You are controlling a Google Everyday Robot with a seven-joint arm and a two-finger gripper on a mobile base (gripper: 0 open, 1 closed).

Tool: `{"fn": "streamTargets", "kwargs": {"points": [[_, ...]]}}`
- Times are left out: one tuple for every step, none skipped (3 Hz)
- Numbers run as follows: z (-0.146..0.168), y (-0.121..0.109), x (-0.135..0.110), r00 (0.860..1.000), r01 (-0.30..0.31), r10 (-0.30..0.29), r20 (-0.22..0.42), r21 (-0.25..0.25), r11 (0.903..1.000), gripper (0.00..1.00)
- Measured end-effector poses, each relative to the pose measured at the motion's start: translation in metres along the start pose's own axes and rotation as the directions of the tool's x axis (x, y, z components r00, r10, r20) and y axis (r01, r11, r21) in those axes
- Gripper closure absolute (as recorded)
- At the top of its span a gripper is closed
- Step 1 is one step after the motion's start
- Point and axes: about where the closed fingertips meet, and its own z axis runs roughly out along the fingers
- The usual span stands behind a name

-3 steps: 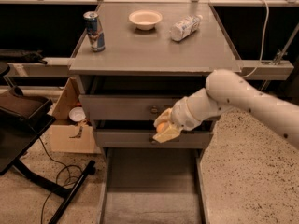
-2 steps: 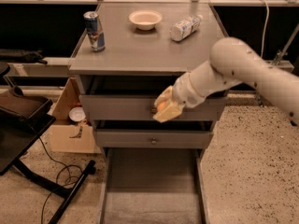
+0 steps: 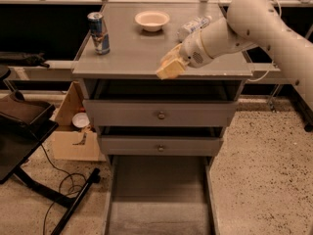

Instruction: Pick orange from bottom drawer and place on counter

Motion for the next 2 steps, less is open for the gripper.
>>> {"fn": "streamTargets", "kwargs": {"points": [[0.001, -0.042, -0.018, 0.995, -0.064, 0.057, 0.082, 0.091, 0.9938, 1.00], [0.030, -0.090, -0.006, 0.982, -0.113, 0.086, 0.167, 0.160, 0.9806, 1.00]]}}
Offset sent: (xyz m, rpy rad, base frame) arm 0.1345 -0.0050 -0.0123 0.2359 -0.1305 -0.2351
